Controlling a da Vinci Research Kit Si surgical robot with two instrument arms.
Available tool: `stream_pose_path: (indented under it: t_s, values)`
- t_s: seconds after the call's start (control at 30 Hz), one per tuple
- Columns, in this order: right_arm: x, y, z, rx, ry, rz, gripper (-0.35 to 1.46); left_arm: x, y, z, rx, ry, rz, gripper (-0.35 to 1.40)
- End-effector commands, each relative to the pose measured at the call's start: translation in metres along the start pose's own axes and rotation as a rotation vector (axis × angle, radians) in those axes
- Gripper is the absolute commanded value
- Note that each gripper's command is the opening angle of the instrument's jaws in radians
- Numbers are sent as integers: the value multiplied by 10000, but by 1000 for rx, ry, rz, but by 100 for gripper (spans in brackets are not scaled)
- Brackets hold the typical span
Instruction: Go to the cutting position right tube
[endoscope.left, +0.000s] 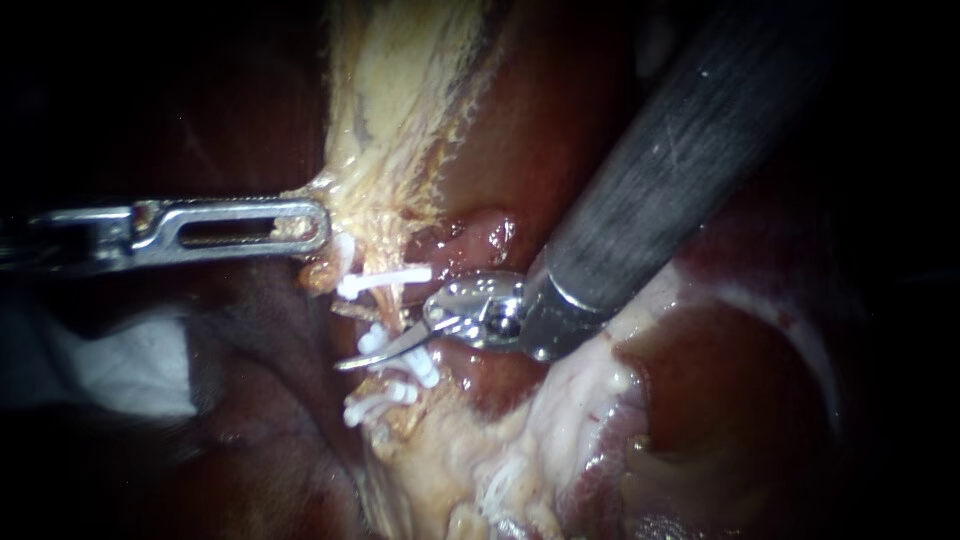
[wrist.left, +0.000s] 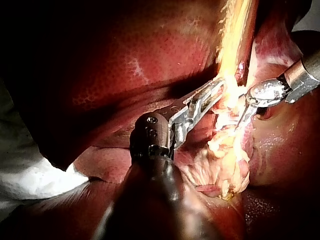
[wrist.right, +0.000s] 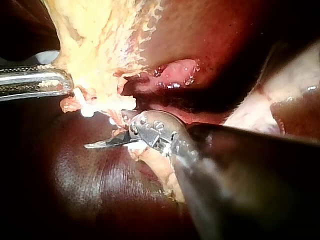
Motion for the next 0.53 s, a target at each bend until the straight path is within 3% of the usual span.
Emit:
stream_pose_path:
  t_s: [0.03, 0.53]
  values:
    - [0, 0, 0, -1, 1, 0, 122, 0, 0, 0, -1, 0, 0, -35]
    - [0, 0, 1, -1, 1, 0, 122, 0, -1, 0, -1, 0, 0, -35]
